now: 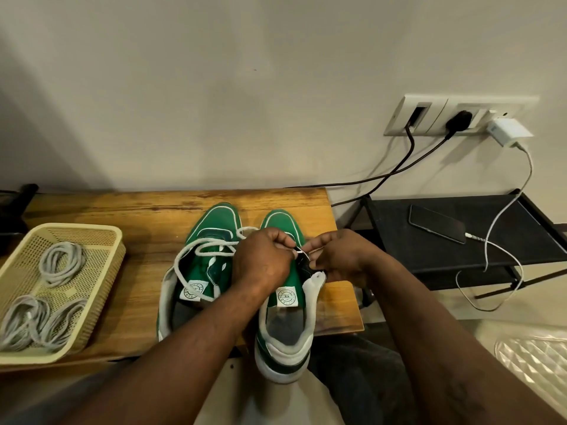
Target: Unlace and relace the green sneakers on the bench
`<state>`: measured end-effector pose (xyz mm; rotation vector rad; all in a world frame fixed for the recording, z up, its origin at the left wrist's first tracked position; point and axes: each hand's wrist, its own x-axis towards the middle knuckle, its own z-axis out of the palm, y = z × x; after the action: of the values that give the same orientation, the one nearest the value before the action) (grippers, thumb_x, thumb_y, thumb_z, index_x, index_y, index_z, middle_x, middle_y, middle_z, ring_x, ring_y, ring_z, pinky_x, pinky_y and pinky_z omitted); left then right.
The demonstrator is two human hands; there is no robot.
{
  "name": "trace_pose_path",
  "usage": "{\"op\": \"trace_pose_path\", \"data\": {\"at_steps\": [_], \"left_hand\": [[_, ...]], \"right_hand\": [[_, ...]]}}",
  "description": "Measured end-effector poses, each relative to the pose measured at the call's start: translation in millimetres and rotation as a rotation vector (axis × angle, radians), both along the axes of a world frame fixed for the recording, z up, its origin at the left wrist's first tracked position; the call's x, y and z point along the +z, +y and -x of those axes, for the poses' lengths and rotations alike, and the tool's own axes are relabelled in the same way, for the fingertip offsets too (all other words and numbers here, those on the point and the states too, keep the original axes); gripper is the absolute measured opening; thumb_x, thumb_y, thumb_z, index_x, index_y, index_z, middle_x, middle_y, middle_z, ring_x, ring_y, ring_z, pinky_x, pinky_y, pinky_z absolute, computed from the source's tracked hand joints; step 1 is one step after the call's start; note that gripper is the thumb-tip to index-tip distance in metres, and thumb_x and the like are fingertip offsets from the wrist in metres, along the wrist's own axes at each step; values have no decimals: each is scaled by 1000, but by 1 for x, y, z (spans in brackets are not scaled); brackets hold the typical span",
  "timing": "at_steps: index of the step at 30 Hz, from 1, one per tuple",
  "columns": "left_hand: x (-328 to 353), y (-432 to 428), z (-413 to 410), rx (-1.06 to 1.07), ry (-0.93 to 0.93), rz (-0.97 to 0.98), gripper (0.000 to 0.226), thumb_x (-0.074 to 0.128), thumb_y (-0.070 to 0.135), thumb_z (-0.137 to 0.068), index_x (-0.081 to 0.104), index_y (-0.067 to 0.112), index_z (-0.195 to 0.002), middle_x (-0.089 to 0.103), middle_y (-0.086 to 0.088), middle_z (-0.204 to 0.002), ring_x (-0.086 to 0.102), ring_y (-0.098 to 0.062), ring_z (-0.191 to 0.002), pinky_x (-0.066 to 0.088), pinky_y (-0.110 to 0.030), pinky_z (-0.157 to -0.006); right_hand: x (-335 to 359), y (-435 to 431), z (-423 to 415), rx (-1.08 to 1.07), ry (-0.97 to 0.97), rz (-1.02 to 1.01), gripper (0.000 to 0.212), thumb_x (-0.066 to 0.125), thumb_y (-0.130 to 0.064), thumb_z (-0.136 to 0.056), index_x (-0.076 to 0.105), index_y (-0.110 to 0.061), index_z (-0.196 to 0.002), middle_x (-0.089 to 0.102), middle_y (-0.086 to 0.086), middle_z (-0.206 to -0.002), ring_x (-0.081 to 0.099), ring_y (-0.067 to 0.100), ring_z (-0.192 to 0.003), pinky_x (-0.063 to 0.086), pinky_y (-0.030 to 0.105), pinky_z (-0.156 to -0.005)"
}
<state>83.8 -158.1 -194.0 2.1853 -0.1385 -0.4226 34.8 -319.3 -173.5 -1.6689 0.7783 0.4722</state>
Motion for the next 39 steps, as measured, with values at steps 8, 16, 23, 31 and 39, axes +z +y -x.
{"op": "trace_pose_path", "data": {"at_steps": [8, 16, 23, 31, 39], "left_hand": [[-7, -5, 12, 28, -129, -97, 11, 78, 24, -88, 75, 34, -86, 71, 18, -76, 67, -4, -72, 59, -29, -70], [-7, -4, 10, -11, -191, -155, 22, 77, 17, -84, 62, 33, -86, 67, 13, -78, 65, -10, -72, 59, -35, -66], [-9, -2, 8, 21, -203, -84, 28, 78, 14, -86, 55, 28, -79, 63, 11, -73, 59, -8, -68, 41, -27, -56], [-13, 0, 9, 48, -205, -22, 27, 79, 13, -84, 57, 26, -77, 64, 11, -74, 60, -8, -69, 46, -28, -59], [-11, -3, 12, -28, -311, -153, 26, 74, 14, -86, 53, 30, -86, 61, 9, -71, 57, -13, -65, 40, -32, -57]], "right_hand": [[-12, -6, 4, -75, -4, -183, 34, 46, 15, -100, 74, -4, -100, 74, 15, -88, 73, 21, -75, 60, 32, -63], [-13, -8, 4, -82, -55, -182, 29, 54, 16, -96, 76, -2, -102, 76, 9, -83, 73, 15, -68, 59, 29, -58], [-14, -7, 4, -88, -96, -140, 27, 61, 15, -94, 77, -3, -105, 76, 10, -90, 73, 17, -75, 61, 32, -64], [-15, -5, 3, -85, -111, -120, 26, 64, 14, -92, 78, -5, -103, 76, 10, -89, 73, 16, -75, 61, 33, -66], [-4, 3, 2, -78, -147, 4, 18, 65, 6, -94, 80, -3, -99, 78, 9, -84, 74, 16, -66, 59, 29, -58]]}}
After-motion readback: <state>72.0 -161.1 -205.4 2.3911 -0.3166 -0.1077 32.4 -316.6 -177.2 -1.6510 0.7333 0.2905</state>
